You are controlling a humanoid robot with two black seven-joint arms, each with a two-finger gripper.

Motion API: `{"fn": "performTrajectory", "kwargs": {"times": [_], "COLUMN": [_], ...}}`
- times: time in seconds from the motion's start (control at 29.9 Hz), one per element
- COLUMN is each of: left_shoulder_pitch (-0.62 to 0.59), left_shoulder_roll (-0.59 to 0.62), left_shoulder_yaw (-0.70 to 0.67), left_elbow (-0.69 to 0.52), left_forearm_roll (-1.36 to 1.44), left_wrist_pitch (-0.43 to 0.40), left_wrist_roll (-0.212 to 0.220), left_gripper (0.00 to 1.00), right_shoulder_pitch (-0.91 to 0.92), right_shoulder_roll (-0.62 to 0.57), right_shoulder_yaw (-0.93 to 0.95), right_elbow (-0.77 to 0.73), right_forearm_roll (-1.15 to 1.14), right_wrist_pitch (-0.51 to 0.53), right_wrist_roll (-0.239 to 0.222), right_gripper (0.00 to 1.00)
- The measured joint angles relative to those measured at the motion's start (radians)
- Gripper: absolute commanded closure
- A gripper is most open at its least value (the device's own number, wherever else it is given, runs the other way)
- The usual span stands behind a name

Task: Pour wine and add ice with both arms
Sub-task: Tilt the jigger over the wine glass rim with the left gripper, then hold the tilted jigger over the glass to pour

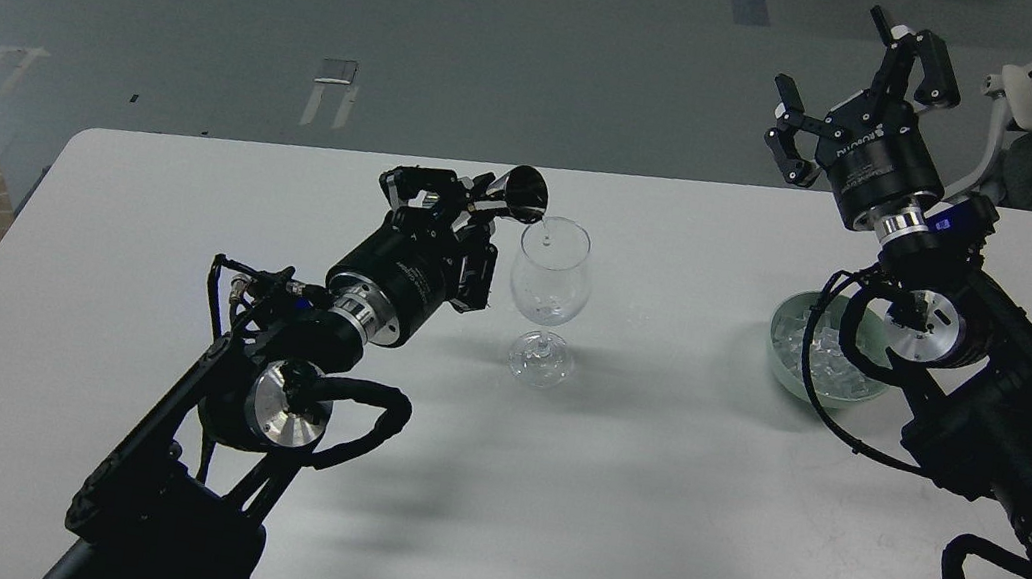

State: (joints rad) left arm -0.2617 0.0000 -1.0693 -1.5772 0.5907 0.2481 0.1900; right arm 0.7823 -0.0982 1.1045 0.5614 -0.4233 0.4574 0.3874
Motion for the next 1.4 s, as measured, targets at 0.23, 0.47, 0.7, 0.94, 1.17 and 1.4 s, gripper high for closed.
{"fn": "performTrajectory", "kwargs": {"times": [0.23, 0.47, 0.7, 0.94, 1.17, 1.4], "left_shoulder_pitch": [-0.002, -0.010, -0.014, -0.018, -0.019, -0.018], "left_shoulder_roll": [0.000, 0.000, 0.000, 0.000, 0.000, 0.000], "left_shoulder_yaw": [0.003, 0.040, 0.049, 0.050, 0.096, 0.113], "left_elbow": [0.002, 0.002, 0.002, 0.002, 0.002, 0.002], "left_forearm_roll": [0.057, 0.092, 0.143, 0.181, 0.261, 0.304], "left_wrist_pitch": [0.030, 0.057, 0.060, 0.084, 0.089, 0.109], "left_wrist_roll": [0.000, 0.000, 0.002, 0.003, 0.013, 0.014], "left_gripper": [1.00, 1.00, 1.00, 1.00, 1.00, 1.00], "right_shoulder_pitch": [-0.001, -0.002, -0.002, -0.003, -0.003, -0.003], "right_shoulder_roll": [0.000, 0.000, 0.000, 0.000, 0.000, 0.001], "right_shoulder_yaw": [0.000, 0.000, 0.000, 0.000, 0.000, 0.000], "right_elbow": [-0.001, -0.001, -0.001, 0.000, 0.000, -0.001], "right_forearm_roll": [0.000, 0.000, 0.000, 0.000, 0.000, 0.000], "right_wrist_pitch": [0.000, 0.000, 0.000, 0.000, 0.000, 0.000], "right_wrist_roll": [0.001, 0.001, 0.001, 0.001, 0.001, 0.001], "right_gripper": [0.00, 0.00, 0.00, 0.00, 0.00, 0.00]}}
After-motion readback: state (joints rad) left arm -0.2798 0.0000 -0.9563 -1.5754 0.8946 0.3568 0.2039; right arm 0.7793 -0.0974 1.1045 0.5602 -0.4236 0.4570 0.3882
